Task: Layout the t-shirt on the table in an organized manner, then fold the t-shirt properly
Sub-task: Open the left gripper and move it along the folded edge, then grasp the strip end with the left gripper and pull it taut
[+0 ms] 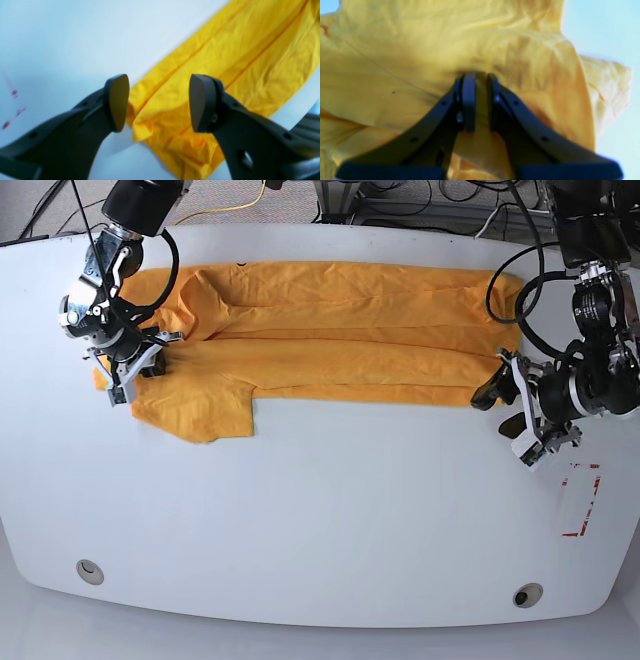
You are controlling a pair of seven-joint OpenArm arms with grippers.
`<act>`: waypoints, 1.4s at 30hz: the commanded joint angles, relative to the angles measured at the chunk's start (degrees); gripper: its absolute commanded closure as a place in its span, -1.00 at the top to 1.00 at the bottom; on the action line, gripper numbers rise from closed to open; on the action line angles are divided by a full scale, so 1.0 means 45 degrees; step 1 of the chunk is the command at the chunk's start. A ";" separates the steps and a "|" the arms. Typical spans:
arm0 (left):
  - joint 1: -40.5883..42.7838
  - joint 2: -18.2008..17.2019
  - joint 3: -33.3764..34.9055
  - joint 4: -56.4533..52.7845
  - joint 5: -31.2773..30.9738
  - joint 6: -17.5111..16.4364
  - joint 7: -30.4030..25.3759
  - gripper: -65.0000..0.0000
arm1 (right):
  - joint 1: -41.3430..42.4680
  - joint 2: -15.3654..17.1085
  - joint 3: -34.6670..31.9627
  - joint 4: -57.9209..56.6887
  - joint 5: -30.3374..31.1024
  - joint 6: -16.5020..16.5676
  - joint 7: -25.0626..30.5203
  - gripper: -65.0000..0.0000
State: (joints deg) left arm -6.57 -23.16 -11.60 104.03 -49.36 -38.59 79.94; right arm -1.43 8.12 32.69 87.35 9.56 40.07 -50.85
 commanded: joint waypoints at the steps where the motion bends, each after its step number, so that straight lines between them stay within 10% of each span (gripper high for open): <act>1: -0.0172 -0.0177 -0.0070 -0.0622 0.0567 0.0692 0.0013 0.10 | 0.0250 -0.0056 0.0052 0.0193 0.0034 -0.0017 0.0194 -0.75; 30: -0.0523 0.0956 0.1766 -0.4333 0.5080 0.1493 -0.2107 0.11 | 0.0543 -0.0505 0.0052 0.0193 0.0014 -0.0017 0.0604 -0.75; 42: -0.0348 0.0409 0.1922 -0.4275 0.5080 -0.0089 -0.1208 -0.14 | 0.0601 -0.0447 0.0052 0.0173 0.0014 -0.0017 0.0741 -0.75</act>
State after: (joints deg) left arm -7.44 -20.40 -2.39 83.72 -26.52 -38.09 73.41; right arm 0.25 5.41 32.80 87.31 8.97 39.92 -48.64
